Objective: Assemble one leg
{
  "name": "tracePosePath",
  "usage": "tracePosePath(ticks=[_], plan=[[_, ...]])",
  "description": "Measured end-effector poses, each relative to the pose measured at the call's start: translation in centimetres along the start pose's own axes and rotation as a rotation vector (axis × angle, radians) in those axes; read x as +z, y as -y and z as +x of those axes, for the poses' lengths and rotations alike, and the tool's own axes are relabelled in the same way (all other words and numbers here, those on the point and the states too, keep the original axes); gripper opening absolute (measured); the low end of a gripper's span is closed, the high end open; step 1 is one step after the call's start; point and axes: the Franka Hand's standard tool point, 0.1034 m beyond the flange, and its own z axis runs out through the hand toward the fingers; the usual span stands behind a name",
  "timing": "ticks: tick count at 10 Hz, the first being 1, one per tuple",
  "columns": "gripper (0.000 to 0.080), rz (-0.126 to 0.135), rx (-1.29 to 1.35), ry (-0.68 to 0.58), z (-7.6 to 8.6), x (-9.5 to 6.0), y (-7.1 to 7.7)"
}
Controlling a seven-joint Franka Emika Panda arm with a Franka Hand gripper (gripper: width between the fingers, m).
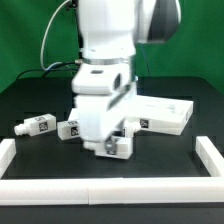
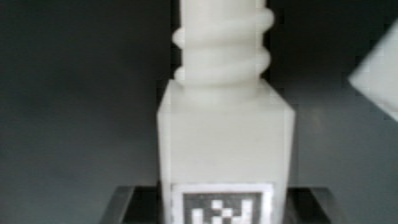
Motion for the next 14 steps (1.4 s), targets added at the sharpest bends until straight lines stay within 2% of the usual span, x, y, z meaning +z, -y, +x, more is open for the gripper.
tracePosePath(ticks=[2, 4, 5, 7, 8, 9, 10, 11, 12, 13, 14], plan=[[0.0278, -0.005, 0.072, 0.010, -3.9, 0.4, -1.5], [0.0278, -0.024, 0.151, 0.008, -5.8, 0.4, -2.3], [0.0278, -0.015, 0.161, 0.011, -6.4, 0.4, -2.4], [0.0278, -0.008, 0.163, 0.012, -6.5, 0.4, -2.6], [0.0361, -0.008, 0.163, 0.012, -6.5, 0.4, -2.5], [0.0361, -0.007, 0.163, 0.012, -6.5, 0.4, -2.5], [0.0544, -0.007, 0.163, 0.012, -6.5, 0.4, -2.5], [0.0627, -0.008, 0.163, 0.012, -6.5, 0.3, -2.6], [0.0644, -0.017, 0.231, 0.009, -6.4, -0.6, -2.7], [0.0644, -0.038, 0.292, 0.003, -6.2, -1.9, -2.6], [0.0644, -0.075, 0.342, -0.010, -5.7, -2.8, -2.2]])
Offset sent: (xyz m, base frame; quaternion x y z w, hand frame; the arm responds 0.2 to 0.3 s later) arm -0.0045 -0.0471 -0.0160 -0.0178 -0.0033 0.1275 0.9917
